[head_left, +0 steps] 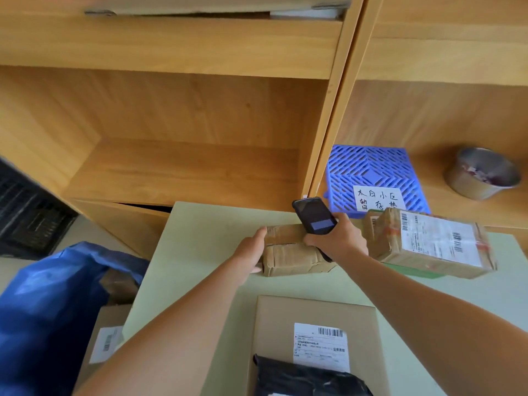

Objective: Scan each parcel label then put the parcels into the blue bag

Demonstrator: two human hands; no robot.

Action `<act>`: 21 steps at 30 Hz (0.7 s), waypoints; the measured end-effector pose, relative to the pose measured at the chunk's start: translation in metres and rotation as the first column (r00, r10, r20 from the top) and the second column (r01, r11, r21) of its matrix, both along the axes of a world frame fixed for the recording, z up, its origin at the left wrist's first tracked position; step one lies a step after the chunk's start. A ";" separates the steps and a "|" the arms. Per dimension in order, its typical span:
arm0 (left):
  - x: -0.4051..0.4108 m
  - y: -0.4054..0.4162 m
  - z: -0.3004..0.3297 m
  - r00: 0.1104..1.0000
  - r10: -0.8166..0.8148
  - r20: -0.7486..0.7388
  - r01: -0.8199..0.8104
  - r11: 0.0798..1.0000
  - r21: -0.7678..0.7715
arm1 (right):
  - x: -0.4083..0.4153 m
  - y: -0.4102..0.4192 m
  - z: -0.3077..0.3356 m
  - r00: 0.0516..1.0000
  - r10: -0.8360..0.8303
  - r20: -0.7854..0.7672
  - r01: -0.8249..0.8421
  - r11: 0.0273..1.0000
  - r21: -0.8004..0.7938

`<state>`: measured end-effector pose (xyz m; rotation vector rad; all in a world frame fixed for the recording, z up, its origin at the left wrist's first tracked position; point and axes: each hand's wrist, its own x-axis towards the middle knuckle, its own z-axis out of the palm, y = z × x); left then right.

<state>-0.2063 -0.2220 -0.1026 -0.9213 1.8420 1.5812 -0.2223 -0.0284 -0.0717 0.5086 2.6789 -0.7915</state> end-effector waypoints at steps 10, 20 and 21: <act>-0.005 -0.033 0.038 0.957 0.254 -0.137 -0.244 0.966 0.089 | 0.006 -0.040 0.019 0.964 0.207 -0.165 -0.215 0.976 -0.031; 0.010 -0.085 0.017 0.904 0.304 -0.299 -0.324 0.946 -0.016 | 0.015 -0.080 0.008 0.913 0.381 -0.145 -0.400 0.907 -0.133; 0.014 -0.089 0.008 0.908 0.306 -0.287 -0.328 0.944 -0.032 | 0.016 -0.084 0.001 0.913 0.391 -0.117 -0.405 0.903 -0.143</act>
